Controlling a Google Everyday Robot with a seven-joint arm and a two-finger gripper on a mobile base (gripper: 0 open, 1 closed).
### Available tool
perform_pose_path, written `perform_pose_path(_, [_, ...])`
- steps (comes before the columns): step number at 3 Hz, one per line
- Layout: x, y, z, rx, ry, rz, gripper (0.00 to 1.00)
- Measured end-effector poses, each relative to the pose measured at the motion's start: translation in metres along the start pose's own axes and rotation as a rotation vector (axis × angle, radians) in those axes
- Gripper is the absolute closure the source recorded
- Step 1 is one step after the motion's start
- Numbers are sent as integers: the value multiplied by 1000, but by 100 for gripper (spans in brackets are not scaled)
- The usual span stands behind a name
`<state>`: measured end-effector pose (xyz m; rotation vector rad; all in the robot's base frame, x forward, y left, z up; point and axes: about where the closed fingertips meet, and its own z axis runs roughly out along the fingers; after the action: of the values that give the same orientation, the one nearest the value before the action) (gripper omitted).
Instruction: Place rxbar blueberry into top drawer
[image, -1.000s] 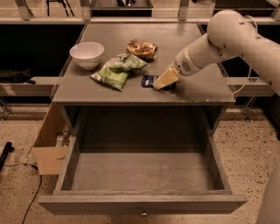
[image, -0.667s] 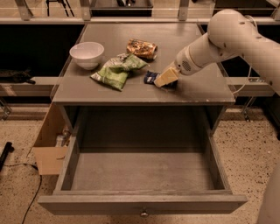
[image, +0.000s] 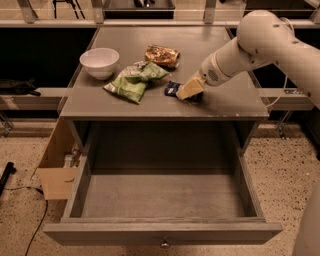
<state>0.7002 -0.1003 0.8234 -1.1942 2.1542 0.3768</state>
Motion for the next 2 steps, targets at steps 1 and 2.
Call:
perform_pose_path(1, [-1, 0, -2, 0, 0, 0, 100])
perform_pose_path(2, [-2, -6, -4, -15, 44, 13, 100])
